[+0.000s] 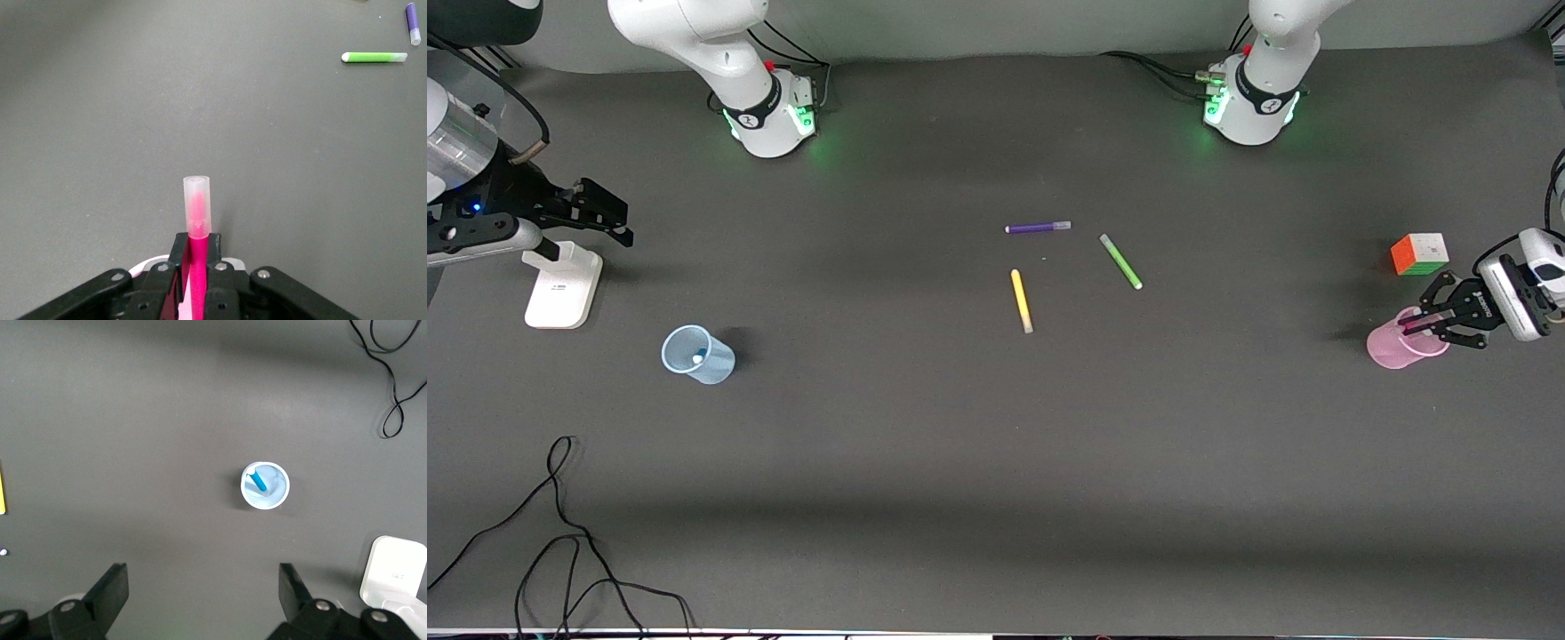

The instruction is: Place pink and blue markers in matching cups

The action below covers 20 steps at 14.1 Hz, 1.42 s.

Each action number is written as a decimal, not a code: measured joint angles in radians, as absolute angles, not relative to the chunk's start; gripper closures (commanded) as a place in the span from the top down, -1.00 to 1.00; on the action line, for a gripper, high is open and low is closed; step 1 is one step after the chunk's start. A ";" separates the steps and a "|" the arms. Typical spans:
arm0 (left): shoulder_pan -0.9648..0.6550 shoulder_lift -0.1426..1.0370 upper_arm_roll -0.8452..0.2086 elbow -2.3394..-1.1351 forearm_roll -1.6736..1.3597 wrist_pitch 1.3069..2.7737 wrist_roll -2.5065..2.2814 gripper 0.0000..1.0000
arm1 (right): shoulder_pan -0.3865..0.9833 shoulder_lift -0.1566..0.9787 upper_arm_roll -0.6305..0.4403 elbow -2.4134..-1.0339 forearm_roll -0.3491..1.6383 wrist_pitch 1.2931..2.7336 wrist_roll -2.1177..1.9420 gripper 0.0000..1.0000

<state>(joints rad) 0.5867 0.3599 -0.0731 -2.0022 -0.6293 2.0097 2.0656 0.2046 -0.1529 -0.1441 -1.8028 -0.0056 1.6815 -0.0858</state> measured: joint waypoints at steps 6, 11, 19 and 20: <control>0.602 0.401 -0.075 -1.949 -0.650 1.966 2.129 1.00 | 0.199 -0.151 -0.165 -1.801 0.003 1.681 -0.071 1.00; 0.606 0.422 -0.085 -1.891 -0.663 1.940 2.120 1.00 | 0.198 -0.143 -0.184 -1.798 0.012 1.682 -0.053 1.00; 0.485 0.193 -0.108 -1.784 -0.375 1.875 1.496 1.00 | 0.204 -0.116 -0.175 -1.791 0.013 1.682 -0.052 1.00; 0.454 0.148 -0.108 -1.784 -0.317 1.868 1.387 1.00 | 0.204 -0.116 -0.175 -1.790 0.013 1.682 -0.052 1.00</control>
<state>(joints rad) 0.4538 0.1476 -0.1082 -1.7840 -0.3171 1.8677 1.3869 0.2040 -0.1161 -0.1750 -1.7900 0.0133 1.6820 -0.0525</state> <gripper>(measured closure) 0.000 0.000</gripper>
